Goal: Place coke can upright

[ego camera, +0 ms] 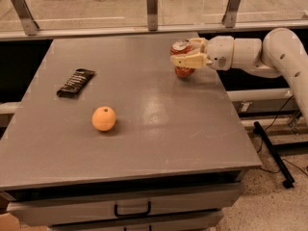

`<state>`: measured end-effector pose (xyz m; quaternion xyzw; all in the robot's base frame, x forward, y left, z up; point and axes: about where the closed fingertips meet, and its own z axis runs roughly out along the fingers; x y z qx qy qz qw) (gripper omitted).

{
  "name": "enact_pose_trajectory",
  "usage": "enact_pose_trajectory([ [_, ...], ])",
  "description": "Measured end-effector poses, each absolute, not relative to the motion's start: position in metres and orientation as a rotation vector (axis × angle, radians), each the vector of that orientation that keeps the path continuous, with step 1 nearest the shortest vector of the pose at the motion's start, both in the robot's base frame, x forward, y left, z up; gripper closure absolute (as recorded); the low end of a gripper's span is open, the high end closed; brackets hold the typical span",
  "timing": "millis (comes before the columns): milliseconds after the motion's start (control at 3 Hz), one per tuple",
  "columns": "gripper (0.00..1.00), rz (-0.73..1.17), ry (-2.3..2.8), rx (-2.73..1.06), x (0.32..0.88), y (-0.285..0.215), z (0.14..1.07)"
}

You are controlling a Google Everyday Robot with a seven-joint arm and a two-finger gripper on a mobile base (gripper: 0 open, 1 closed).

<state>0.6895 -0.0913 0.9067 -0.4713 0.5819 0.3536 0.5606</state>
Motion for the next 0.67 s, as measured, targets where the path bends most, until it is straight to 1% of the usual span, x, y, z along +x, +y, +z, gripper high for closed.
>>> enact_pose_trajectory([
  [333,0.27,0.86,1.334,-1.114,0.6818,-0.0931,0.8932],
  [667,0.05,0.875,1.329,-1.112,0.6776,-0.0948,0.8869],
])
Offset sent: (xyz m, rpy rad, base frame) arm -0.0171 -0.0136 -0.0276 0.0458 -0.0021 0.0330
